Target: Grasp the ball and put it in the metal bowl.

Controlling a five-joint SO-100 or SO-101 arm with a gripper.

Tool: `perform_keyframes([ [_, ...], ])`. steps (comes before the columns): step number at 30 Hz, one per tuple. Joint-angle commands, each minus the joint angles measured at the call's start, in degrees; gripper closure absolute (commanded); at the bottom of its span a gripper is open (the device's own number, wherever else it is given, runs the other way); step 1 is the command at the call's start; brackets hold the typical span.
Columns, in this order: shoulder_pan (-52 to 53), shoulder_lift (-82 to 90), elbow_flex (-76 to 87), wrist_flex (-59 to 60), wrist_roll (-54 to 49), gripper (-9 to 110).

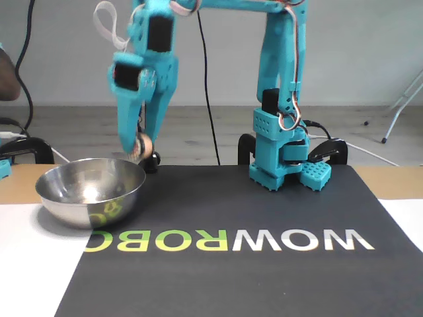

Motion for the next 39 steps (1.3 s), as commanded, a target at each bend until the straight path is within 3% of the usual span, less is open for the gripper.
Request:
perform_keyframes([
  [1,1.0,-2.1,-4.1,-0.4,0.2,54],
  [22,5.9,-18.4,-23.4,-0.4,0.2,54],
  [39,5.7,-19.3,-24.6,-1.7,0.2,54],
])
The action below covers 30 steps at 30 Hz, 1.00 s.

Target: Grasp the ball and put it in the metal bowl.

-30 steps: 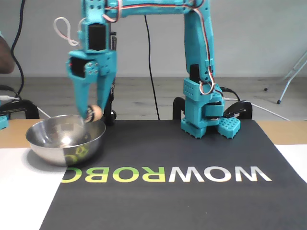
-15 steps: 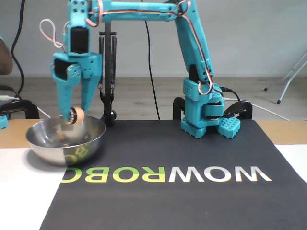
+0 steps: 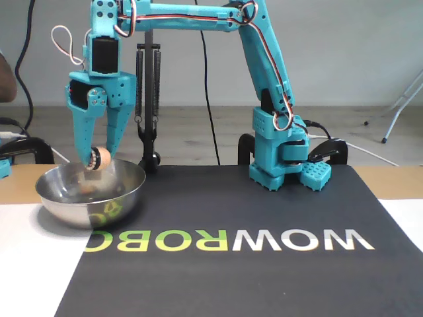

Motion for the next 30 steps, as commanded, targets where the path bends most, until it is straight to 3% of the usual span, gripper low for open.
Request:
perform_keyframes([
  [1,-0.4,0.3,-2.3,-1.3,0.2,54],
  [8,-0.4,0.2,-1.8,-1.3,0.2,33],
  [20,-1.8,0.8,-1.7,-1.3,0.2,33],
  [22,-2.7,1.1,-1.8,-1.3,0.2,43],
  [26,-4.7,1.1,-2.1,-1.3,0.2,80],
  [30,-7.6,1.6,-1.8,-1.0,0.5,102],
])
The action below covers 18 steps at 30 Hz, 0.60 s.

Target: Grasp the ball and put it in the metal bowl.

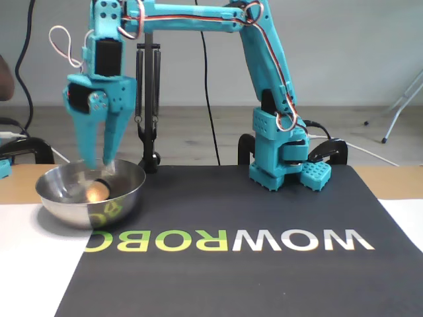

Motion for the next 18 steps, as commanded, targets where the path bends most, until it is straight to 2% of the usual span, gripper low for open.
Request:
perform_keyframes([
  [1,-2.5,2.3,-1.6,0.2,0.8,102],
  [6,-10.5,10.0,3.3,2.5,4.2,101],
  [18,-39.7,42.2,28.0,2.3,17.6,101],
])
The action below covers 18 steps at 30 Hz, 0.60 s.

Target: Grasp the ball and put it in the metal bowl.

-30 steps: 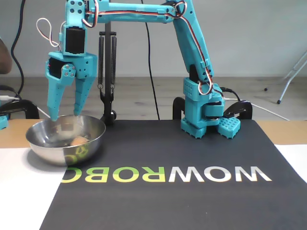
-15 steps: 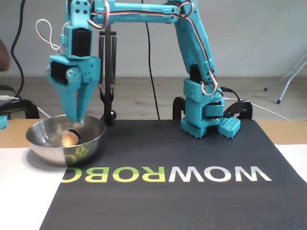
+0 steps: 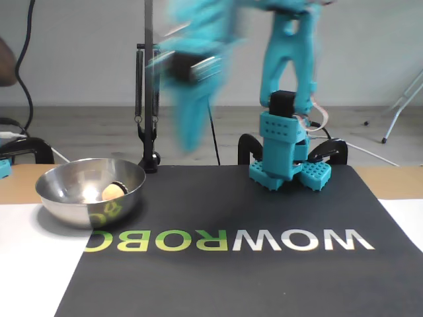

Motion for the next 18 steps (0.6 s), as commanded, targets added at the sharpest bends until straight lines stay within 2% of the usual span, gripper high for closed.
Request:
perform_keyframes([
  [1,-7.3,8.3,4.0,-0.4,3.8,101],
  [8,-21.4,16.2,15.7,-11.9,13.6,101],
  [18,-31.8,27.8,34.5,-24.8,14.7,101],
])
